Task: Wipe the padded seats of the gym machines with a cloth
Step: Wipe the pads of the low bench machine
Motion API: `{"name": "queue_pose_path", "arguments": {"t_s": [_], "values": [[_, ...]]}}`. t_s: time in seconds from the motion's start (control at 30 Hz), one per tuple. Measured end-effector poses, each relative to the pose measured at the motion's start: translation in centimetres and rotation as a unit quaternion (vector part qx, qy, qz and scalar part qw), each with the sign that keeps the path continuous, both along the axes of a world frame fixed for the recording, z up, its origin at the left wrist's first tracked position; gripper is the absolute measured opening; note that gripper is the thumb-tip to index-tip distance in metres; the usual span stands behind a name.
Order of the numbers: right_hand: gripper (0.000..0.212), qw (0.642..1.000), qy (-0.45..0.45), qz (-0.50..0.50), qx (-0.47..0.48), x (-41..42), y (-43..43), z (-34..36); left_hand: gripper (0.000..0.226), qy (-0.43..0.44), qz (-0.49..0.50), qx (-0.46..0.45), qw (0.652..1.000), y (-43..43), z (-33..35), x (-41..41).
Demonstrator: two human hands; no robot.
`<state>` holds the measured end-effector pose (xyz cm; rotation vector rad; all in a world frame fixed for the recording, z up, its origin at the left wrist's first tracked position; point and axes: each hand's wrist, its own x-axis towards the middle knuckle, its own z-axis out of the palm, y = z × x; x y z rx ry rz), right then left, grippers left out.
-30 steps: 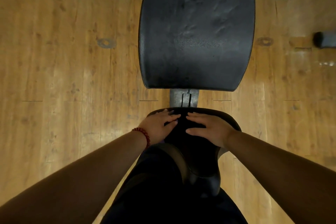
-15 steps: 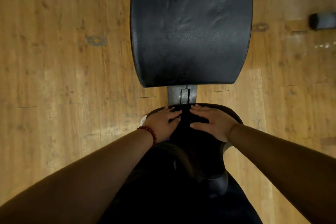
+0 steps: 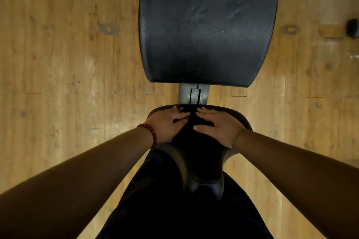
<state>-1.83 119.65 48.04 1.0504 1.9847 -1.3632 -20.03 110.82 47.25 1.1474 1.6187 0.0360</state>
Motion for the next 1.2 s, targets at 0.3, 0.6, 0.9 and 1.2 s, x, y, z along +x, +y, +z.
{"name": "queue_pose_path", "arguments": {"t_s": [0.3,0.6,0.9,1.2], "values": [[0.067,1.000,0.018,-0.003,-0.009,0.1,0.1,-0.2,0.043,0.089,0.046,-0.094,0.991,3.2,-1.4,0.9],[0.047,0.975,0.148,-0.160,-0.048,0.8,0.8,0.0,0.041,-0.063,0.269,-0.020,0.961,0.4,0.9,3.2],[0.036,0.984,0.151,-0.081,-0.044,0.3,1.2,0.2,0.036,0.005,0.324,0.067,0.944,-2.1,2.6,4.2],[0.029,0.981,0.182,0.001,-0.063,-3.5,0.4,0.0,0.028,0.020,0.465,0.095,0.880,-3.3,4.5,5.1]]}}
